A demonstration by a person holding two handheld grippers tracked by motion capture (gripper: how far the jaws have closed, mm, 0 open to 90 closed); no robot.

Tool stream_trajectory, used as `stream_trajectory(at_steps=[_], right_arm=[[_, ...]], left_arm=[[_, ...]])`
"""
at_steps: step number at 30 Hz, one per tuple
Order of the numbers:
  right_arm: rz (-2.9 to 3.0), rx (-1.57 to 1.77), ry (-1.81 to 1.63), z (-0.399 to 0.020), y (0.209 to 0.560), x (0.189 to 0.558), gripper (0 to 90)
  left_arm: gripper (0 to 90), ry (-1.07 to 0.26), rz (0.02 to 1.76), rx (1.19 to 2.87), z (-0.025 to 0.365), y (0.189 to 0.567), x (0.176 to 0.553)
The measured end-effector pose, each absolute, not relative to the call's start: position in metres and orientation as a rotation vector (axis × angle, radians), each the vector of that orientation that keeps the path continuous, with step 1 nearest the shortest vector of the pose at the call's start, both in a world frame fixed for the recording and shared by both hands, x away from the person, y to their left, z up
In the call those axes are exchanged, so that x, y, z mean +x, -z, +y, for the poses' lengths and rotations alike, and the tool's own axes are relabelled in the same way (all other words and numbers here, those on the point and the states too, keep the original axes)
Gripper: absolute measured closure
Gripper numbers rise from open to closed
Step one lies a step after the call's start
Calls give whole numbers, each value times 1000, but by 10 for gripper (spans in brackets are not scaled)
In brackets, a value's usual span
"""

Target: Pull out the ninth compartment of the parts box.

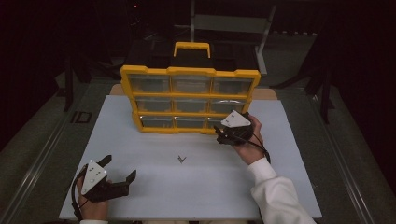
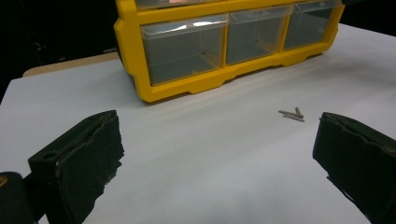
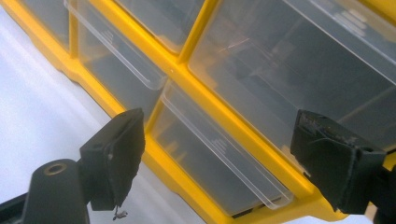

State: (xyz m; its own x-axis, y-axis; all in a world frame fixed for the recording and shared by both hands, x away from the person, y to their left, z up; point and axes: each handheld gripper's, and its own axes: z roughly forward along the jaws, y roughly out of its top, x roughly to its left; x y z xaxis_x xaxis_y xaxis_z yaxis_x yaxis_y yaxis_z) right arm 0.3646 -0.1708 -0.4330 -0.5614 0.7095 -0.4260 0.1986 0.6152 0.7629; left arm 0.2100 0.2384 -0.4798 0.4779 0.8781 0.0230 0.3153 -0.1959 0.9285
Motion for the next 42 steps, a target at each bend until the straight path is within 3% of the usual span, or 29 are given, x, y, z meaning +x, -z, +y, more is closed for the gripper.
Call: stream_trajectory(at_steps=[25,36,42], right_arm=[[2039,351,-328,-145,450,366,376],[2005,226,-151,-139,465,367,398],[1993,187,-97,-137,473,367,461]], left_arm=[[17,-714,1022,1743,239,480,210],[17,-713,1023,1747,239,480,210],[17,-712,1023,1747,239,480,210]])
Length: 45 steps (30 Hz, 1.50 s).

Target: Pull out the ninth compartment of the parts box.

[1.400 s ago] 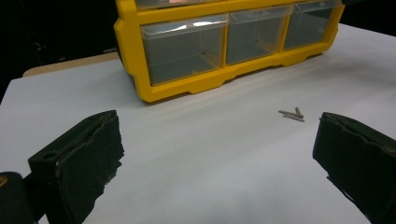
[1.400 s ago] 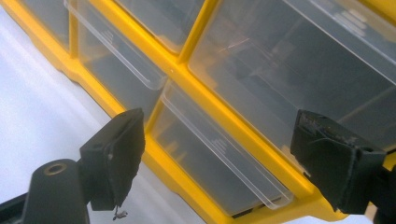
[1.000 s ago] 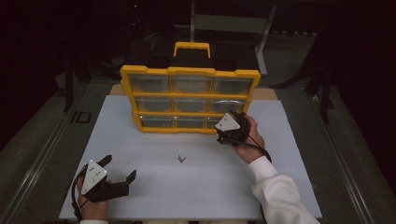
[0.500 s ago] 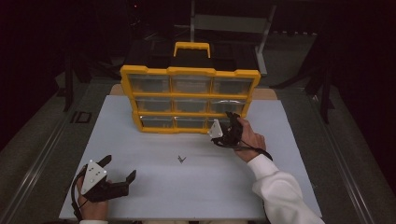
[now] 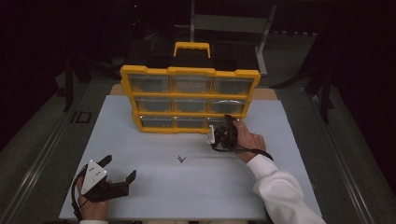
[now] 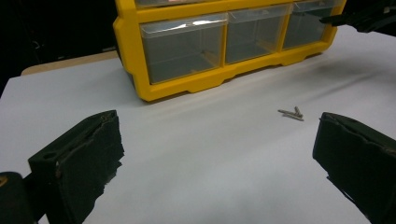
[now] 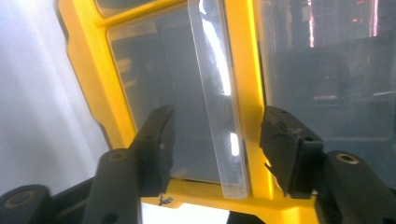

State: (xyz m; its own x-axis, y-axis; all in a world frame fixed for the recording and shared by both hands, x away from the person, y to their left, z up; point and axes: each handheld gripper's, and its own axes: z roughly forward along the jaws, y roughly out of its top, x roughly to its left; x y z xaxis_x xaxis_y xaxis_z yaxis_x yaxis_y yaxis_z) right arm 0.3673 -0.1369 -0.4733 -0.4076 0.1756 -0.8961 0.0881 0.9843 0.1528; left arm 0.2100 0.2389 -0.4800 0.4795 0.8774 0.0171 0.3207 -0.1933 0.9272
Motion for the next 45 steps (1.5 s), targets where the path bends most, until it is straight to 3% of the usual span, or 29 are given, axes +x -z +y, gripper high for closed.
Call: stream_trajectory(at_steps=[8,19,45], right_arm=[[1940,110,-7,-132,479,366,631],[1897,42,58,-129,484,367,753],[1885,14,68,-129,484,359,776]], left_arm=[[18,-712,1022,1746,239,480,210],[18,-710,1022,1745,239,480,210],[20,-710,1026,1745,239,480,210]])
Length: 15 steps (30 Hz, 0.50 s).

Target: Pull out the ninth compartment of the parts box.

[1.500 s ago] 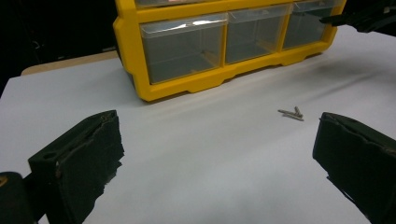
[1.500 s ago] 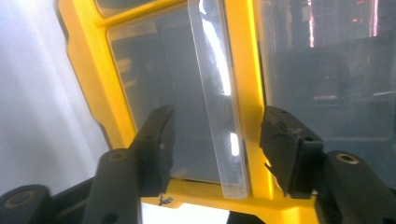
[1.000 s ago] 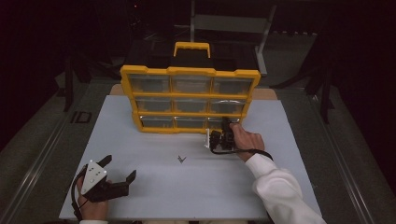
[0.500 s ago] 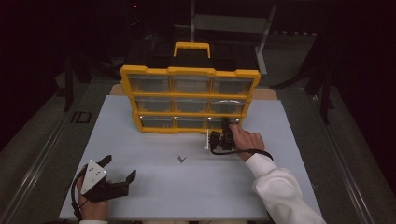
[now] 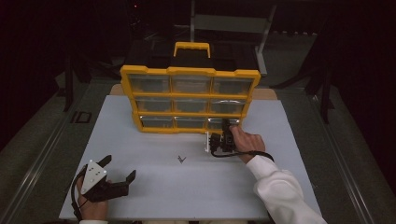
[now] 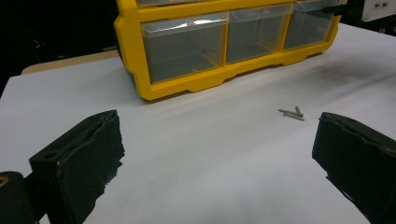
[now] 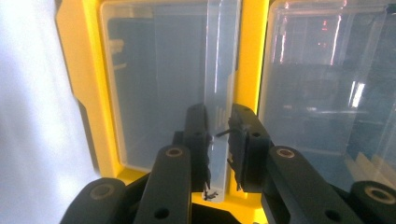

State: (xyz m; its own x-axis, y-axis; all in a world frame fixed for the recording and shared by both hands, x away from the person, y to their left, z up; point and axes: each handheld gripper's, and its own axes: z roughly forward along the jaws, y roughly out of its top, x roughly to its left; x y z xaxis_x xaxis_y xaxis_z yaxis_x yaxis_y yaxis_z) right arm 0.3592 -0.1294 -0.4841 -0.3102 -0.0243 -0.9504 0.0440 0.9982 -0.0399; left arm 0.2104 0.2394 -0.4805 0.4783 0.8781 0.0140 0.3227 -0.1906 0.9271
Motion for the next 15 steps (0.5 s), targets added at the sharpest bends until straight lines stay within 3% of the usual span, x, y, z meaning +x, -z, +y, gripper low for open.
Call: stream_trajectory(at_steps=[7,15], right_arm=[[1903,26,35,-131,482,359,714],[1909,15,41,-130,483,363,711]], left_arm=[[21,-708,1027,1748,239,481,211],[21,-708,1028,1749,239,481,211]])
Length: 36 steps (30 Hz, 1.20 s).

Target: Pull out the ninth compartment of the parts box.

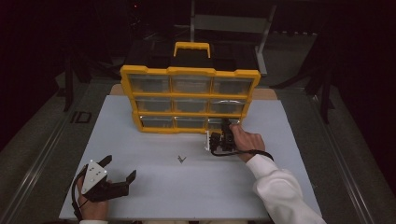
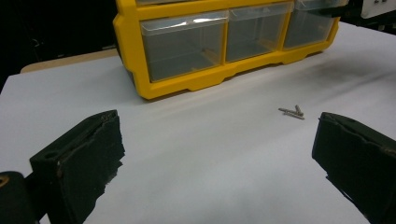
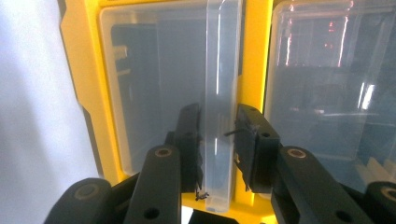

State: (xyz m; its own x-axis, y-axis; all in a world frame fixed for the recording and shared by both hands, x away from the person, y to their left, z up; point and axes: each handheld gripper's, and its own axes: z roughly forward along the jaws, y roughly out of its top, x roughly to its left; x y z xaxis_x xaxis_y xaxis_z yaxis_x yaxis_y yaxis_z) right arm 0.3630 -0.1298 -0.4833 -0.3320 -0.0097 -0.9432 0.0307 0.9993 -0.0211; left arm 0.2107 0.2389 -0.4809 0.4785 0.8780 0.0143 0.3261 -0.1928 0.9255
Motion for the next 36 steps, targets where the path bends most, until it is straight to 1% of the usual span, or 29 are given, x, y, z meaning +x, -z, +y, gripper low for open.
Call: stream_trajectory(at_steps=[4,7,10,36], right_arm=[[1907,19,43,-128,484,363,719],[1895,10,59,-127,485,365,751],[1895,1,70,-127,484,365,759],[1903,-13,67,-128,482,355,763]], left_arm=[[22,-708,1028,1750,239,481,211],[22,-707,1029,1750,239,481,211],[22,-705,1030,1750,239,481,211],[23,-704,1034,1743,240,481,211]])
